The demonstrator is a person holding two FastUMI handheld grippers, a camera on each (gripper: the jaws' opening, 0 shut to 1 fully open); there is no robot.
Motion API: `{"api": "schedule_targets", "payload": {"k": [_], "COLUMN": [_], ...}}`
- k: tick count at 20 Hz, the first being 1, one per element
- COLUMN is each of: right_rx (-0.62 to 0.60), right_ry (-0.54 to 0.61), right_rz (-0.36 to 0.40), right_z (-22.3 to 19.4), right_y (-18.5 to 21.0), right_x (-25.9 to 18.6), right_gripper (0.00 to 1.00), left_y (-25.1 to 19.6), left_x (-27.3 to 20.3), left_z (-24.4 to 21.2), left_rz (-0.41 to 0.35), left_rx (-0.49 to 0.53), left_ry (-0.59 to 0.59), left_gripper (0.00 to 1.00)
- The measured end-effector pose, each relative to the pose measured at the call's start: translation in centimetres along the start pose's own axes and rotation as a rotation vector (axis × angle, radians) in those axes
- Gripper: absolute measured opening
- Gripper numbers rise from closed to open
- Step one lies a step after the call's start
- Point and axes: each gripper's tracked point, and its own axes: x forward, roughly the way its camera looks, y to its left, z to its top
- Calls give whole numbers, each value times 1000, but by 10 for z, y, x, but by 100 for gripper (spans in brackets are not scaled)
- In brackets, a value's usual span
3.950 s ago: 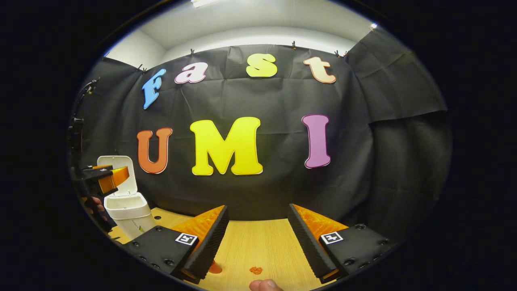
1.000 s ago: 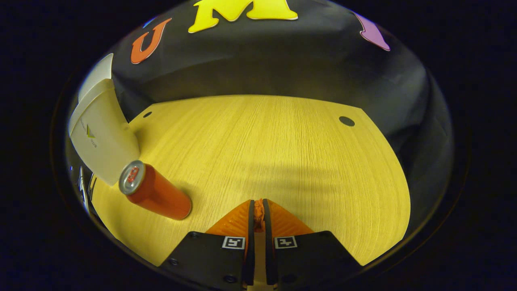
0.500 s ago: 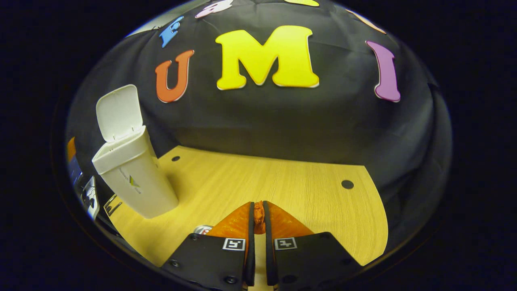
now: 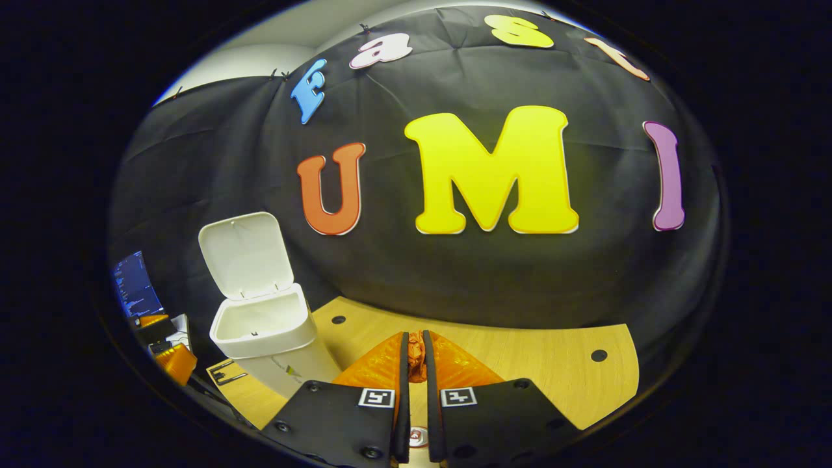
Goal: Press the lid of the desktop garbage bin to open it, pick up the crumpled paper on the desktop and throw it into the bin, then pick up the pop can on the desktop and drop it into the bin, and finally close the garbage bin lid.
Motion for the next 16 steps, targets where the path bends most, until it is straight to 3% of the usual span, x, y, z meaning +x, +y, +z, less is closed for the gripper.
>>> {"api": "schedule_targets", "payload": {"k": [6,16], "right_rx": [-50,-106], "right_ry": [-54,39], "right_rz": [141,344], "right_z": [38,3], "right_y": [87,224], "right_x": [36,99], "right_gripper": [11,11], "left_y": [24,89], "left_x": [-10,-28], "left_z": [-2,-9], "left_rz": [19,141], "left_rx": [-29,-63], "left_ry": [3,25], "left_gripper": [99,99]}}
